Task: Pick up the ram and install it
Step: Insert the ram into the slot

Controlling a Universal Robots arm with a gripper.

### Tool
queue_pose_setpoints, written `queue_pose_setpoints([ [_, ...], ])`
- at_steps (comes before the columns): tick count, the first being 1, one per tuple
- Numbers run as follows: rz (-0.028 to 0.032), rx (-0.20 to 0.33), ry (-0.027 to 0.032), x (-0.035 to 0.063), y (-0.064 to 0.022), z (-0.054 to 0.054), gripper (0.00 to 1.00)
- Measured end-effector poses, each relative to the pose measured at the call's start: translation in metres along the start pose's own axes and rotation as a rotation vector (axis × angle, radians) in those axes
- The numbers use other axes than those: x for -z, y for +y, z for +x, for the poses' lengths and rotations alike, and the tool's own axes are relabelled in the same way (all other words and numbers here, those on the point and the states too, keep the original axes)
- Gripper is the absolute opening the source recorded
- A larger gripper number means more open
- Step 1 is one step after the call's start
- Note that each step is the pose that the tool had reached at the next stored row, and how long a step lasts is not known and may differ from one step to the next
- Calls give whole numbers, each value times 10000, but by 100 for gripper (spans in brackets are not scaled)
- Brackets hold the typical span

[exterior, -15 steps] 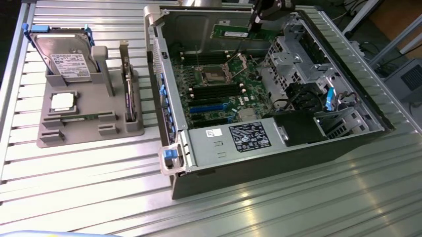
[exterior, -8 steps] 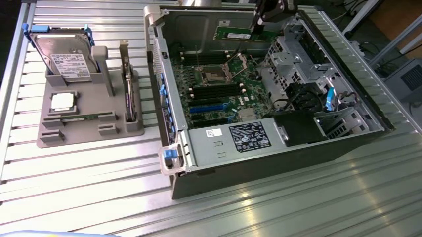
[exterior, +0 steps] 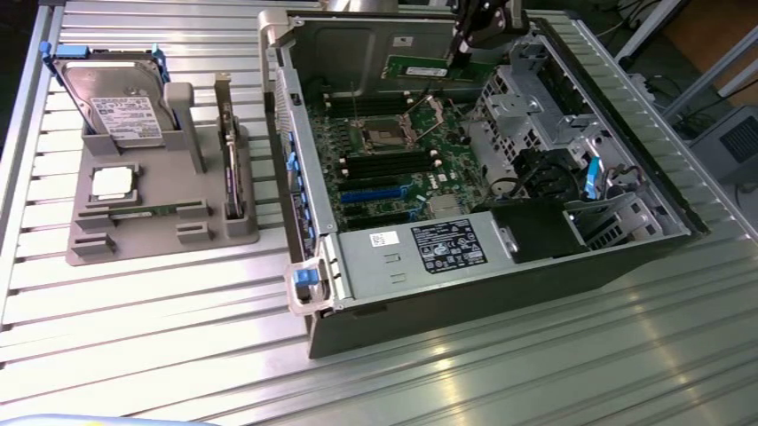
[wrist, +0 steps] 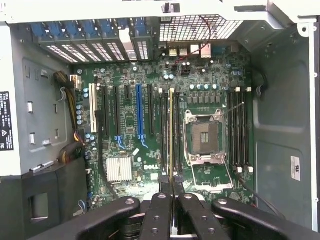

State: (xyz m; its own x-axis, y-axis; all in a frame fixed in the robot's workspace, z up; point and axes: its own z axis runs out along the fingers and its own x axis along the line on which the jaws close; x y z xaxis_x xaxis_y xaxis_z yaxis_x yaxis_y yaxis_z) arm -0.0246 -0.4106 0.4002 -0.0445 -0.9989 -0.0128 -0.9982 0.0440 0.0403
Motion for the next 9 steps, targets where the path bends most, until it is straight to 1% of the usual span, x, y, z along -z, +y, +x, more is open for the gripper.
queue_pose_setpoints([
  [9, 0, 0, 0, -82, -3, 1, 12],
])
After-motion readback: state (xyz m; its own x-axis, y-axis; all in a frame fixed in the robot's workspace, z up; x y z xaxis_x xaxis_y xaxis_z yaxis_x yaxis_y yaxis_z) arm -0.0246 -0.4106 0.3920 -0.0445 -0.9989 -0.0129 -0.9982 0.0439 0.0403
